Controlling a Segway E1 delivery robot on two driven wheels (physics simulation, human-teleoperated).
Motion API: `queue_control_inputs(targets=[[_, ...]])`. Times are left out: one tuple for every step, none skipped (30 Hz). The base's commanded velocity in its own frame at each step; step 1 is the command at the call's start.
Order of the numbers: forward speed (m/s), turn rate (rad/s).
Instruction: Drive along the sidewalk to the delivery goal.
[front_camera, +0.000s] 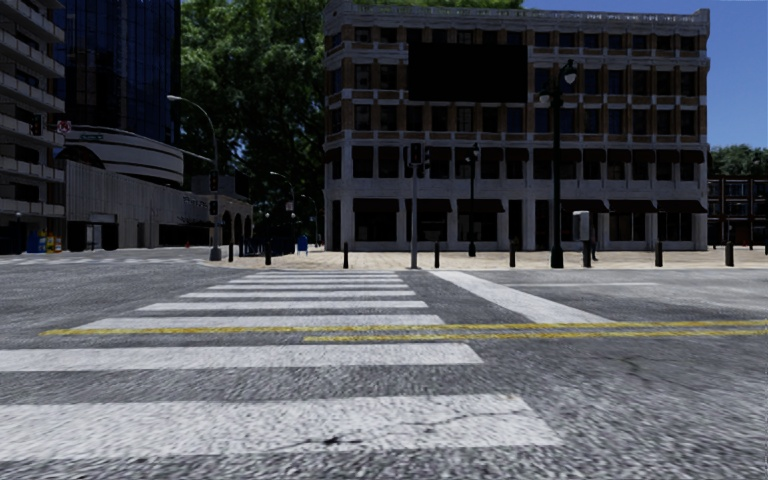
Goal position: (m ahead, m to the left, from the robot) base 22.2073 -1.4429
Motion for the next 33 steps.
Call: queue_control_inputs(targets=[[2.0,0.19],[2.0,0.19],[2.0,0.19],[2.0,0.19],[2.0,0.19],[2.0,0.19],[2.0,0.19],[2.0,0.19],[2.0,0.2],[2.0,0.2],[2.0,0.21],[2.0,0.22],[2.0,0.22],[2.0,0.22],[2.0,0.22],[2.0,0.22],[2.0,0.22],[2.0,0.22],[2.0,0.22],[2.0,0.22],[2.0,0.22],[2.0,0.22],[2.0,0.2],[2.0,0.2],[2.0,0.11],[2.0,0.0],[2.0,0.0],[2.0,0.0],[2.0,0.0],[2.0,0.0],[2.0,0.0],[2.0,0.0],[2.0,0.0]])
